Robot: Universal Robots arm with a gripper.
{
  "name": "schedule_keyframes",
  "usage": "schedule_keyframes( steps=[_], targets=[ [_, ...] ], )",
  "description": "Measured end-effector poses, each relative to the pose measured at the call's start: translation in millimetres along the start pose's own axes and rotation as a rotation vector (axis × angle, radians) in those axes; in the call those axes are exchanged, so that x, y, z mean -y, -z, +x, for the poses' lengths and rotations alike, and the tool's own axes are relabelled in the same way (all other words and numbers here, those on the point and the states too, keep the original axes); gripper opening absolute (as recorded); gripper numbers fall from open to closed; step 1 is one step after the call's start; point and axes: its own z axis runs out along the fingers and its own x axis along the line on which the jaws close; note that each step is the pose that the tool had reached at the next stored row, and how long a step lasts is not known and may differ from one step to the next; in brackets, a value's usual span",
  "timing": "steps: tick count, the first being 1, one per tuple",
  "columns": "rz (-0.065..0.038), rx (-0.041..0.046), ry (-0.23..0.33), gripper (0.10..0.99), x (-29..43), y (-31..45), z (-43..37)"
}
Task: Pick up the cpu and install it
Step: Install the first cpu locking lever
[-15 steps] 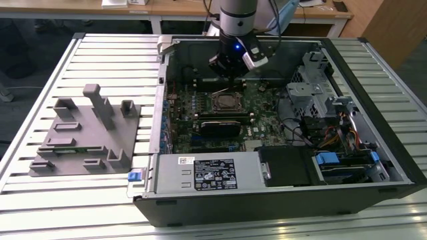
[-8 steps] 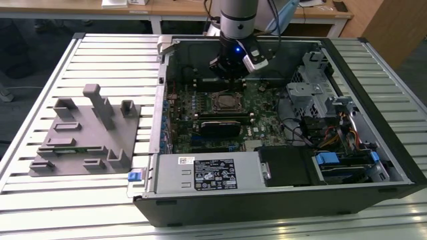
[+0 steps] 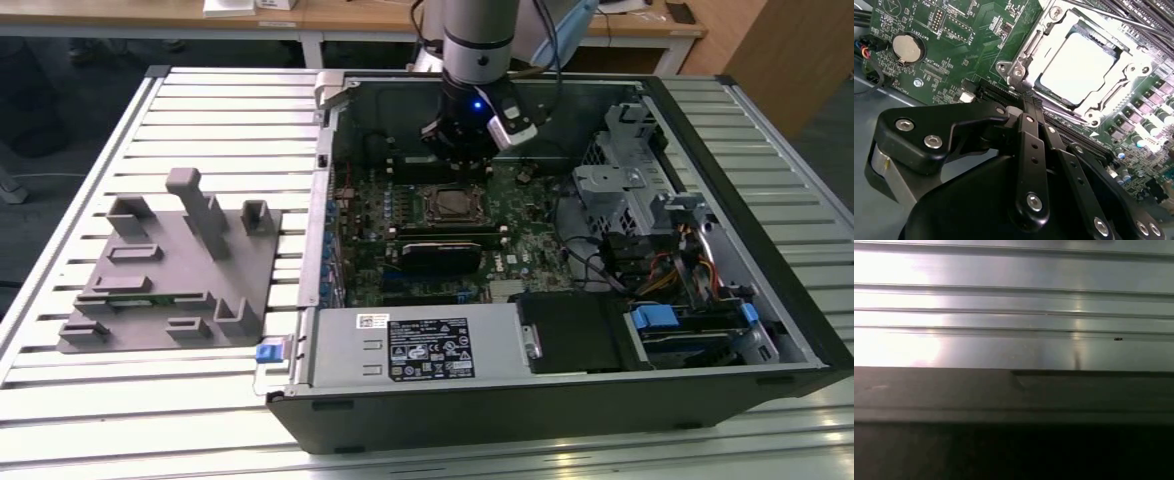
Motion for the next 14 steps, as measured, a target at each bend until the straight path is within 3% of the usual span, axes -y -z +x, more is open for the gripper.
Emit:
schedule_keyframes(
  steps=[14],
  targets=[
    [0.009,-0.0015,0.0,0.106,-0.1,0.2,-0.8]
  ],
)
